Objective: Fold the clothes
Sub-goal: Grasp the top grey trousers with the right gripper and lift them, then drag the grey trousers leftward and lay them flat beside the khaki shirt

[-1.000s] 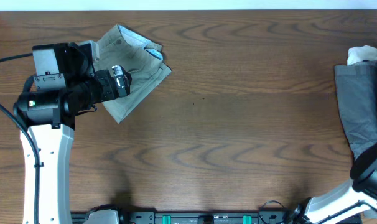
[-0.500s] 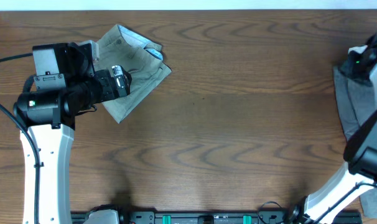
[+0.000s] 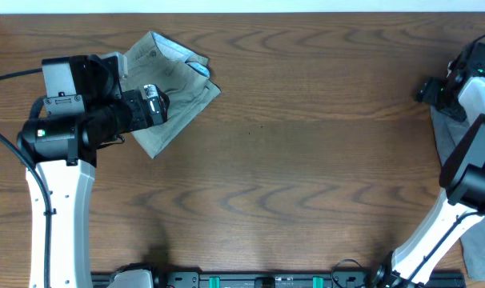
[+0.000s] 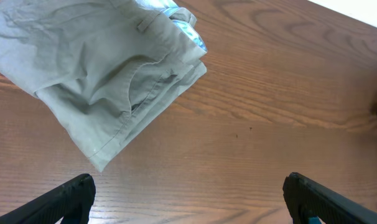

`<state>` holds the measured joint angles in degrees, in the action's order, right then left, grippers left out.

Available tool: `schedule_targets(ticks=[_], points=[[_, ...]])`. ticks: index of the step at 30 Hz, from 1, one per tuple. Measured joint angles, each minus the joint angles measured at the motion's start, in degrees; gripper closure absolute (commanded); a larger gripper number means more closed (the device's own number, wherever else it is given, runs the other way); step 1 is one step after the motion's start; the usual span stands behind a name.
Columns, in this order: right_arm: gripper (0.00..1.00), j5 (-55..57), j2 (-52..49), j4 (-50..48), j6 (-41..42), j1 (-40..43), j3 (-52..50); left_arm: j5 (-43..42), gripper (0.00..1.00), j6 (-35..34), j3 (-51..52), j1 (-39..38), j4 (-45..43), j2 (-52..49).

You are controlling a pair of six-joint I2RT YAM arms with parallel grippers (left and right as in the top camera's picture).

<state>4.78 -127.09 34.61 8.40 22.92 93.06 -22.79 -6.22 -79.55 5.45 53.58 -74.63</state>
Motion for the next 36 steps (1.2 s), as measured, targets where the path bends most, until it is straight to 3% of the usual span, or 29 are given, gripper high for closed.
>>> schedule_targets(ticks=[3, 4, 6, 8, 9, 18, 27, 31, 36], points=[[0.29, 3.04, -0.81, -0.42, -0.31, -0.11, 0.02, 0.00, 0.02, 0.00, 0.00, 0.00, 0.00, 0.00], [0.37, 4.00, -0.81, -0.61, -0.26, -0.13, 0.02, 0.00, 0.02, 0.00, 0.00, 0.00, 0.00, 0.00], [0.60, 5.88, -0.81, -0.96, -0.70, -0.17, 0.02, 0.00, 0.02, 0.00, 0.00, 0.00, 0.00, 0.00], [0.92, 7.15, -0.92, -1.11, -0.72, -0.17, 0.00, 0.00, 0.02, 0.00, 0.00, 0.00, -0.07, 0.00], [0.99, 7.56, -0.94, -1.14, -0.68, -0.17, 0.00, 0.00, 0.02, 0.00, 0.00, 0.00, -0.11, 0.00], [0.99, 6.40, 2.40, 0.68, -0.57, -0.17, -0.46, 0.00, 0.02, 0.00, 0.00, 0.00, -0.22, 0.00], [0.99, 0.50, 26.32, 1.90, -0.59, -0.87, -0.96, -0.66, 0.02, 0.00, 0.00, 0.00, -0.50, 0.07], [0.99, -3.08, 34.45, 2.40, -0.61, -6.43, -0.57, -0.85, 0.02, 0.00, 0.00, 0.00, -1.29, 0.44], [0.99, -5.64, 33.57, 3.74, -0.63, -18.62, -0.24, -0.85, 0.02, 0.00, 0.00, 0.00, -1.99, 1.84]])
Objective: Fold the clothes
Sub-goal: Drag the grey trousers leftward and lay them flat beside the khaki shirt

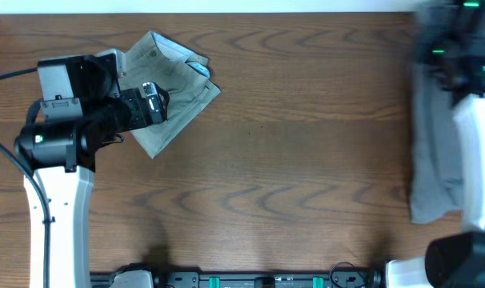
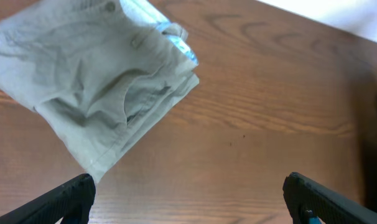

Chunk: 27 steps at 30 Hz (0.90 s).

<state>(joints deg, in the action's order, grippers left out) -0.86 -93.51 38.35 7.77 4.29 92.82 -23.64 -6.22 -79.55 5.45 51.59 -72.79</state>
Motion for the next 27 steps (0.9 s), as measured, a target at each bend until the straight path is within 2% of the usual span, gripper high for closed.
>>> schedule_targets(ticks=[7, 10, 13, 17, 21, 27], points=[[0.98, -1.20, -11.98, 0.20, 0.39, -17.00, -0.02, 0.31, 0.02, 0.00, 0.00, 0.00, -0.44, 4.35], [0.74, -1.62, -17.68, -0.04, 0.48, -24.44, -0.07, 1.92, 0.02, 0.02, 0.00, 0.00, -0.42, 6.03], [0.61, -2.19, -20.31, -0.28, -0.20, -30.60, -0.35, 3.10, 0.02, 0.02, 0.00, 0.00, -0.04, 6.86], [0.58, -0.94, -19.67, -0.26, -0.90, -36.30, -0.44, 3.54, 0.02, 0.02, 0.00, 0.00, 0.74, 6.45], [0.56, 1.36, -17.35, 2.97, 1.25, -34.91, -0.44, 3.10, 0.02, 0.02, -0.02, -0.13, 1.03, 4.07], [0.51, 1.38, -11.69, 11.39, 6.05, -23.34, -0.44, 2.19, 0.02, 1.49, -0.02, -5.03, 0.50, -2.80]])
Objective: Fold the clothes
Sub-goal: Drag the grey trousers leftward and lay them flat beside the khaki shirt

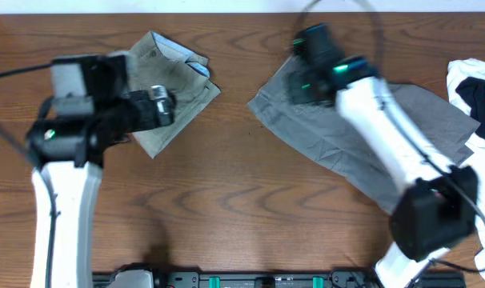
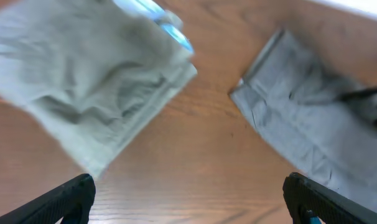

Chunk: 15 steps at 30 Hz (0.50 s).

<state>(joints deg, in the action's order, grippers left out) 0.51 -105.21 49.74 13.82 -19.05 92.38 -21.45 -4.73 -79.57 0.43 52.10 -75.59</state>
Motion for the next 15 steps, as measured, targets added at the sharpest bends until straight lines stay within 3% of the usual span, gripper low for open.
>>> schedule_targets(ticks=[7, 11, 15], points=[[0.44, -4.13, 8.24, 13.03, 3.06, 15.82, 0.02, -0.72, 0.02, 2.60, 0.00, -9.73, -5.90, -10.12], [0.28, -5.09, 12.92, 21.33, 4.48, 20.83, -0.15, -0.72, 0.02, 3.45, 0.00, -14.29, -12.22, -15.69], [0.23, -5.31, 16.96, 21.92, 5.31, 25.29, -4.87, -0.74, 0.02, 3.76, -0.09, -17.88, -17.25, -20.92]])
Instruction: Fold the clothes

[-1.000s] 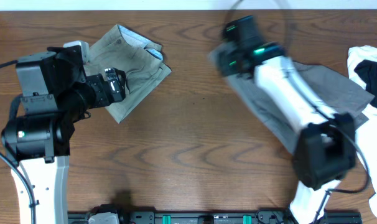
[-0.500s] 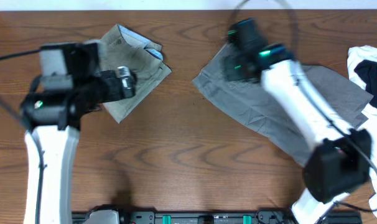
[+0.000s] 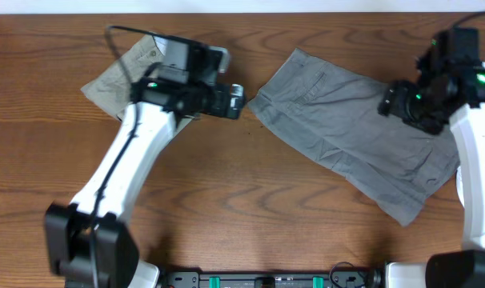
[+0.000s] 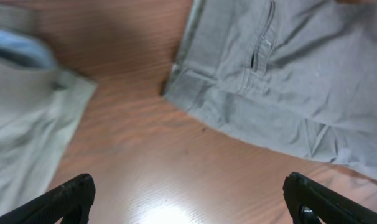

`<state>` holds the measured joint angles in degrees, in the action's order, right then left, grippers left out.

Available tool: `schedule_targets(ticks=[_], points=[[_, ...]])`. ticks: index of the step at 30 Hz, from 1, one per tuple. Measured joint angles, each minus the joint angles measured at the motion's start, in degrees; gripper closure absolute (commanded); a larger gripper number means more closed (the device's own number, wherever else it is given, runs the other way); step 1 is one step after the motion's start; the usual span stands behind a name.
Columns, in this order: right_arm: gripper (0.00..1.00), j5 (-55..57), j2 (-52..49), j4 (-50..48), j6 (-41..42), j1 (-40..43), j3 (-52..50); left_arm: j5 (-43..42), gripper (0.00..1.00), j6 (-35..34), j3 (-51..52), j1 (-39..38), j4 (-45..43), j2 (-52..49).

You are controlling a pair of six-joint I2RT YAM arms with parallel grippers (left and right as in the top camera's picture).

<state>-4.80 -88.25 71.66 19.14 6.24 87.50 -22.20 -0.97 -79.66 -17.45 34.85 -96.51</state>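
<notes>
Grey shorts (image 3: 346, 140) lie spread on the table from the centre to the right, their waistband corner (image 4: 176, 81) nearest my left gripper. A folded khaki garment (image 3: 114, 76) sits at the back left, its edge (image 4: 27, 130) showing in the left wrist view. My left gripper (image 3: 236, 102) hovers open over bare wood between the two garments, its fingertips (image 4: 70, 196) wide apart and holding nothing. My right gripper (image 3: 389, 102) is over the right part of the shorts; its jaws are hidden from view.
The left arm (image 3: 122, 176) stretches diagonally from the front left across the table. The right arm (image 3: 474, 136) runs along the right edge. Bare brown wood (image 3: 250, 208) fills the front half of the table.
My left gripper has moved from over the khaki garment to the gap beside the shorts' left corner. The right arm has moved from the shorts' left end to their right part. The shorts lie flatter.
At first only the folded khaki garment lay on the table, with my right arm at the far right edge by grey cloth. Then the grey cloth hung at the right. Then it lay across the centre under my right arm, and now it lies spread out.
</notes>
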Motion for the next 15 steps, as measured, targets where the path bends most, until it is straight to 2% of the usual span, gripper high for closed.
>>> schedule_targets(ticks=[8, 15], points=[[0.22, -1.70, -0.61, -13.22, 3.34, 11.56, -22.14, -0.09, 0.02, 0.79, 0.02, -4.15, -6.01, -10.45], [0.24, -4.28, -0.63, -26.69, 8.26, 19.85, -37.29, -0.13, 0.02, 0.81, 0.00, -4.20, -6.38, -12.70]])
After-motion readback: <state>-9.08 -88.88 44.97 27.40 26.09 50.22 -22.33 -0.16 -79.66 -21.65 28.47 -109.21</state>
